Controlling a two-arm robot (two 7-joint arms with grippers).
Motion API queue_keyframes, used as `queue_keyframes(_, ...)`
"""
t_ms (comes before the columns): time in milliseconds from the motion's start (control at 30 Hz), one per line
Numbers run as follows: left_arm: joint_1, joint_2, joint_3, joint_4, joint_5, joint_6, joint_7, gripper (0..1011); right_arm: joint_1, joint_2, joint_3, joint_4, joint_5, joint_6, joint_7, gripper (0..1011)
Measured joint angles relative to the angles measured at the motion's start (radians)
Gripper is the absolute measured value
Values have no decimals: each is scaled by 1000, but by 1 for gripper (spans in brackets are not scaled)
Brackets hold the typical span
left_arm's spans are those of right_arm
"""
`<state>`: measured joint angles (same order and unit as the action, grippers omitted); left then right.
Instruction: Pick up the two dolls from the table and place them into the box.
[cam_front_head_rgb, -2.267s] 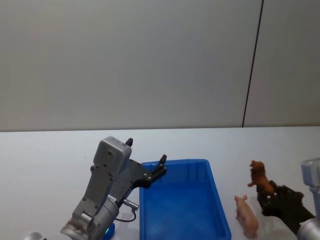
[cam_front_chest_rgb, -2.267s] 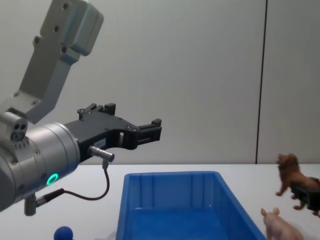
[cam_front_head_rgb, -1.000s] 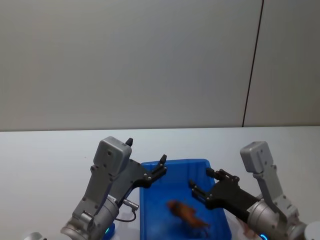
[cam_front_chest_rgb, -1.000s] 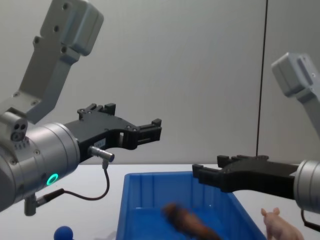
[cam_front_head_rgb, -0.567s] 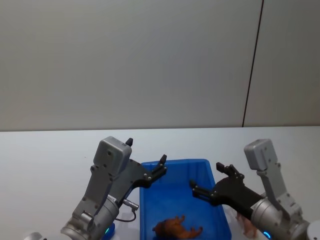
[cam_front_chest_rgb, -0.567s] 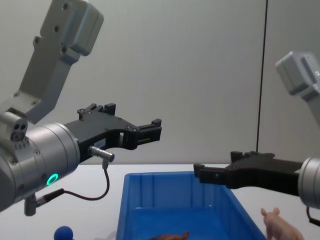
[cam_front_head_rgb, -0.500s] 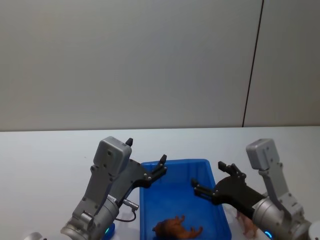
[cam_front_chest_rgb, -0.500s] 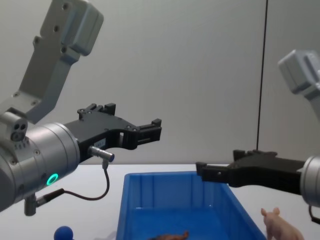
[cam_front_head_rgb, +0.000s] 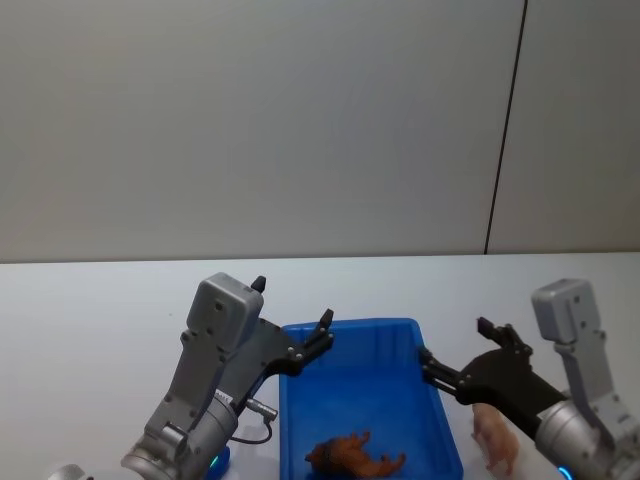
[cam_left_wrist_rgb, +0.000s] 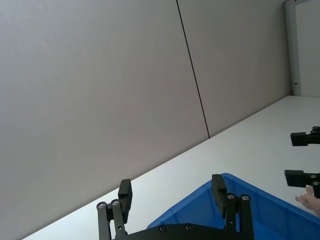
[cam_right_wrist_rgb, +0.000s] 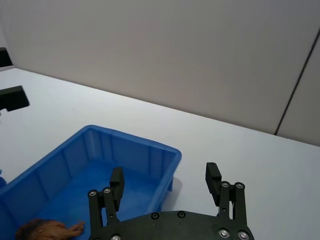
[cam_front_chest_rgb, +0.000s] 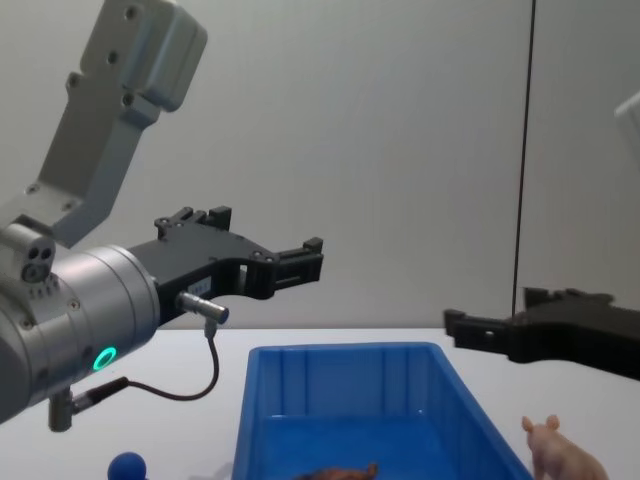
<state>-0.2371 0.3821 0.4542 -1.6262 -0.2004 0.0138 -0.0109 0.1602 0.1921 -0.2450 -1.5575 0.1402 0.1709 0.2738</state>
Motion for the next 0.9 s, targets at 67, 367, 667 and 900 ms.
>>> queue_keyframes(67, 0, 0, 0, 0, 0, 0, 0, 1001, -12, 7, 4, -13, 4, 7, -21, 1001)
queue_keyframes(367, 0, 0, 0, 0, 0, 0, 0, 1001, -60, 33, 20, -58, 16, 39, -91, 1001)
queue_keyframes(667, 0, 0, 0, 0, 0, 0, 0, 1001, -88, 47, 29, -67, 28, 70, -123, 1001)
queue_keyframes(900, 0, 0, 0, 0, 0, 0, 0, 1001, -94, 47, 29, -44, 40, 89, -116, 1001)
